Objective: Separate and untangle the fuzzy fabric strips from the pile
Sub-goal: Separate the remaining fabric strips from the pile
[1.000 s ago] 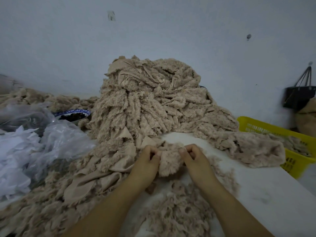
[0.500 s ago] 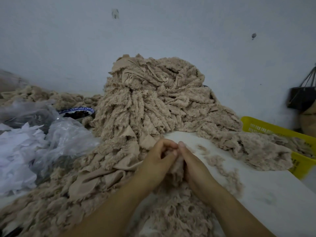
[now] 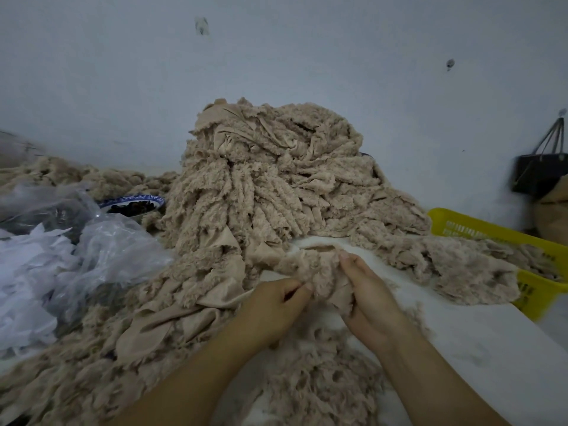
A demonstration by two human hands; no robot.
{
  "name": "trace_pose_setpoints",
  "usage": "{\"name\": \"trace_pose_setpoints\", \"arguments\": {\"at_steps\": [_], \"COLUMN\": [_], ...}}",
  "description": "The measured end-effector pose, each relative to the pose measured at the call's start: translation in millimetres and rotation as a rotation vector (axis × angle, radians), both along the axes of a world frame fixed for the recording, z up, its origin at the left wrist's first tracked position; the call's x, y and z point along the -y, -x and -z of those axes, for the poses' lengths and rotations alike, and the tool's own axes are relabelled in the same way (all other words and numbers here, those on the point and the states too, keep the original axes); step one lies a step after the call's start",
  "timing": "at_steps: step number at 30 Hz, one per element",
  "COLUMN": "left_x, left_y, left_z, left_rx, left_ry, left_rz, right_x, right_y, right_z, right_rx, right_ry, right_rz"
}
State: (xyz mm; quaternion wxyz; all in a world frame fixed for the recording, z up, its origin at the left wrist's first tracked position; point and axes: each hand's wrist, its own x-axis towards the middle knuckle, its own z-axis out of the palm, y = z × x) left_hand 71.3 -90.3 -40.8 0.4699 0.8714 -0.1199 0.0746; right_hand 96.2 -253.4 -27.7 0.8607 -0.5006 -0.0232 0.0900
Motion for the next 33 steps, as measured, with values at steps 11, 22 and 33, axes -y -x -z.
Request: {"name": "trace_pose_setpoints", "arguments": {"at_steps": [11, 22, 33], "left_x": [1.8, 1.7, 2.0], "left_y": [-4.4, -10.4, -4.2], "left_z": [-5.6, -14.2, -10.6], "left_rx": [-0.321, -0.398, -0.410], "left_ry": [0.680, 1.159, 0.825], "left_rz": [-0.022, -0.097, 0.089], "right_x": [-17.7, -24.5, -19.4], "right_y": [9.3, 6.9, 3.5], "right_z": [4.2, 6.4, 6.9], "right_rx": [0.170, 0.263, 0.293], "right_ry": [0.325, 0.696, 0.693], "right_rz": [0.003, 0.183, 0.295]}}
